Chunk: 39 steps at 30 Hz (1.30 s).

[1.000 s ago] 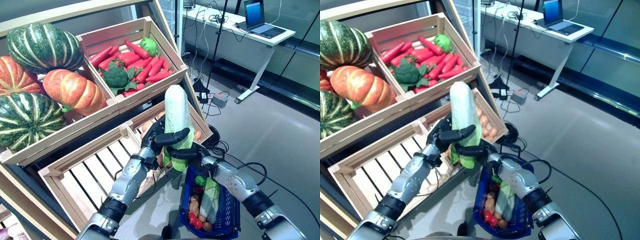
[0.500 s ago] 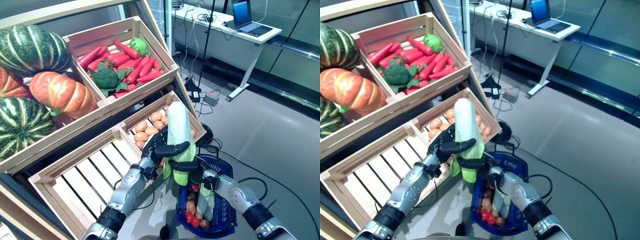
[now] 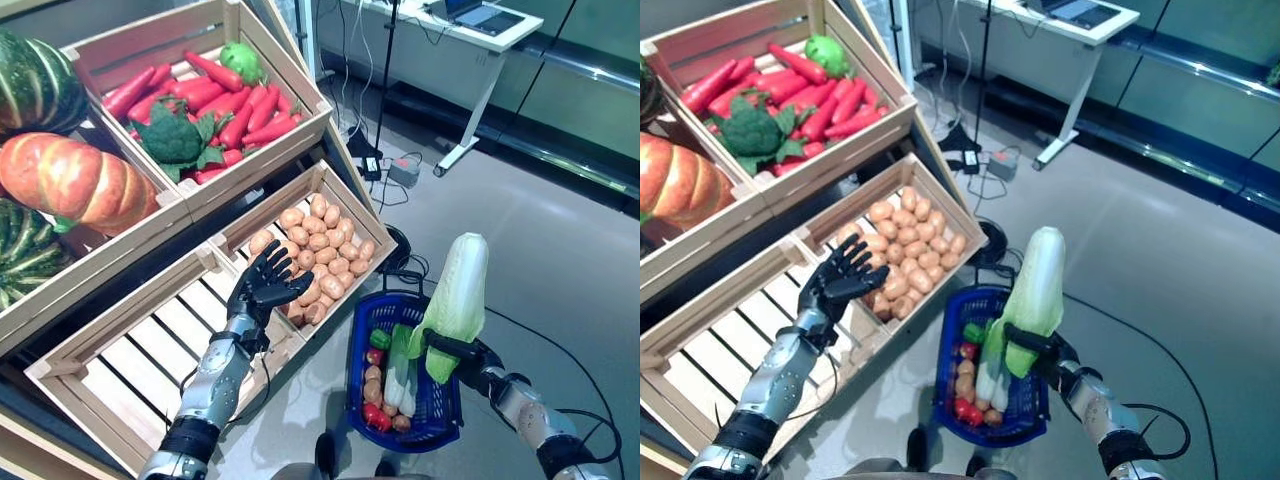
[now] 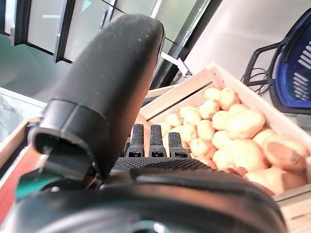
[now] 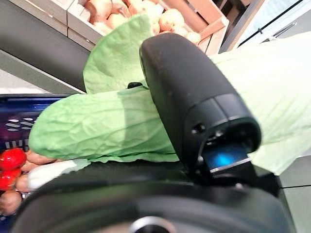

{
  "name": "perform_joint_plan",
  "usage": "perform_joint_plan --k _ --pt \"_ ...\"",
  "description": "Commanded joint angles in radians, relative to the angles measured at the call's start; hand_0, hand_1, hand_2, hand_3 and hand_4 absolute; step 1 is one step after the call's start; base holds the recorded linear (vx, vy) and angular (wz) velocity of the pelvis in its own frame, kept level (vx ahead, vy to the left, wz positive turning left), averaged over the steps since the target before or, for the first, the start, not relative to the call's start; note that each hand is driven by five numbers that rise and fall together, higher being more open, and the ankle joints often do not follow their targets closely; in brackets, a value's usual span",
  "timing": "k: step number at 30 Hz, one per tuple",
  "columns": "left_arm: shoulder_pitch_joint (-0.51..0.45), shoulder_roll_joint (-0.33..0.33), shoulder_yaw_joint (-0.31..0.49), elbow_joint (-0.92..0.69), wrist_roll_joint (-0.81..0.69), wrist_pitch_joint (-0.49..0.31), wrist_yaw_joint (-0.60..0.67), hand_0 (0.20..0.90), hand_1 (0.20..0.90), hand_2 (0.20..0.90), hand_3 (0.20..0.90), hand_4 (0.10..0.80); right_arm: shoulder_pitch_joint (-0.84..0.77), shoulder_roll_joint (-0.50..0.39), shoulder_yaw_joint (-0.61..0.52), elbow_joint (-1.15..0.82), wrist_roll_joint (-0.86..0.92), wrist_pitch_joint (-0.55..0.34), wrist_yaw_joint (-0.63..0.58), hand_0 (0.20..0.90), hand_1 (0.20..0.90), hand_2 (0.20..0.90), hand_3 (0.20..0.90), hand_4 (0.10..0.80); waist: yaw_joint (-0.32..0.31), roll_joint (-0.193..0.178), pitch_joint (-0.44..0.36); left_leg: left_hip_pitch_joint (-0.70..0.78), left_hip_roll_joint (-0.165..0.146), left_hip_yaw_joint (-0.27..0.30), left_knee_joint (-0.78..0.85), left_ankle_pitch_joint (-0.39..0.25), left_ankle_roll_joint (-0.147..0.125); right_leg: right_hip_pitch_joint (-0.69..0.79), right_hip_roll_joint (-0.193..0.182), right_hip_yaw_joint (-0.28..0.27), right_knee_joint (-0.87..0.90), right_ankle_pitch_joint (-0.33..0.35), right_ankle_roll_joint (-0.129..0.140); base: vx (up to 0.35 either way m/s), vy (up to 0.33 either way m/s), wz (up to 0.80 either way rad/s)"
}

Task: Put vegetables into the basket

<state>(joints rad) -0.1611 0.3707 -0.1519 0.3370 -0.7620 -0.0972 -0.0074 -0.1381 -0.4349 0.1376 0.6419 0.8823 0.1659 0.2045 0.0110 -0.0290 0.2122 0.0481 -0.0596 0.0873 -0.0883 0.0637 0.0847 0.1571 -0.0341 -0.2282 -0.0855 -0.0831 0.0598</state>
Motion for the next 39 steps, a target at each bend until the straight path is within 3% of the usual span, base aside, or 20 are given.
perform_joint_plan --k 1,8,15,21,27,34,35,39 --pt "-0.170 -0.019 -0.005 0.021 -0.038 -0.149 -0.035 0.900 0.900 0.900 0.900 0.800 -0.169 -0.028 -0.049 -0.027 0.080 -0.147 0.010 0.300 0.300 0.300 0.300 0.400 -0.003 0.033 0.011 0.006 0.012 -0.044 0.001 -0.083 -0.042 -0.088 0.025 -0.017 0.062 0.046 -0.066 -0.035 -0.022 0.00" --pt "-0.259 -0.021 -0.031 -0.025 -0.035 -0.227 0.001 0.900 0.900 0.900 0.900 0.800 -0.368 -0.062 -0.044 0.129 0.049 -0.212 -0.079 0.300 0.300 0.300 0.300 0.400 0.021 0.056 0.132 -0.081 0.005 -0.065 0.005 -0.034 -0.047 -0.205 0.021 -0.033 0.158 0.027 -0.078 -0.098 -0.035 0.04" --pt "-0.292 -0.022 -0.066 -0.084 -0.140 -0.285 -0.076 0.900 0.900 0.900 0.900 0.800 -0.552 -0.122 -0.021 0.261 -0.010 -0.229 -0.170 0.300 0.300 0.300 0.300 0.400 0.054 0.084 0.253 -0.308 -0.028 -0.066 0.211 -0.045 -0.058 -0.412 -0.010 -0.076 0.352 -0.006 -0.085 -0.160 -0.036 0.04" --pt "-0.291 -0.047 -0.099 -0.136 -0.209 -0.311 -0.126 0.900 0.900 0.900 0.900 0.800 -0.638 -0.120 -0.037 0.367 0.034 -0.232 -0.240 0.300 0.300 0.300 0.300 0.400 0.084 0.103 0.305 -0.498 -0.063 -0.057 0.436 -0.102 -0.035 -0.601 -0.076 -0.111 0.617 -0.075 -0.102 -0.136 -0.043 0.19" --pt "-0.295 -0.058 -0.122 -0.178 -0.214 -0.306 -0.130 0.900 0.900 0.900 0.900 0.800 -0.682 -0.117 -0.030 0.410 0.039 -0.213 -0.276 0.300 0.300 0.300 0.300 0.400 0.091 0.110 0.308 -0.662 -0.062 -0.015 0.692 -0.204 -0.012 -0.750 -0.140 -0.125 0.866 -0.153 -0.132 -0.092 -0.011 0.25" --pt "-0.304 -0.060 -0.125 -0.191 -0.230 -0.301 -0.137 0.900 0.900 0.900 0.900 0.800 -0.713 -0.106 -0.026 0.435 0.029 -0.197 -0.266 0.300 0.300 0.300 0.300 0.400 0.083 0.116 0.308 -0.792 -0.039 0.014 0.915 -0.295 0.017 -0.875 -0.149 -0.092 1.054 -0.215 -0.159 -0.059 -0.010 0.03" --pt "-0.305 -0.061 -0.124 -0.193 -0.233 -0.302 -0.139 0.900 0.900 0.900 0.900 0.800 -0.717 -0.102 -0.024 0.438 0.023 -0.194 -0.269 0.300 0.300 0.300 0.300 0.400 0.077 0.116 0.302 -0.840 -0.039 0.017 0.975 -0.310 0.023 -0.918 -0.156 -0.090 1.107 -0.233 -0.173 -0.044 0.000 -0.13" --pt "-0.298 -0.062 -0.129 -0.198 -0.241 -0.307 -0.137 0.900 0.900 0.900 0.900 0.800 -0.713 -0.097 -0.023 0.466 0.022 -0.172 -0.274 0.300 0.300 0.300 0.300 0.400 0.078 0.118 0.298 -0.862 -0.030 0.019 1.025 -0.331 0.027 -0.941 -0.142 -0.073 1.143 -0.243 -0.174 -0.034 -0.014 0.00"
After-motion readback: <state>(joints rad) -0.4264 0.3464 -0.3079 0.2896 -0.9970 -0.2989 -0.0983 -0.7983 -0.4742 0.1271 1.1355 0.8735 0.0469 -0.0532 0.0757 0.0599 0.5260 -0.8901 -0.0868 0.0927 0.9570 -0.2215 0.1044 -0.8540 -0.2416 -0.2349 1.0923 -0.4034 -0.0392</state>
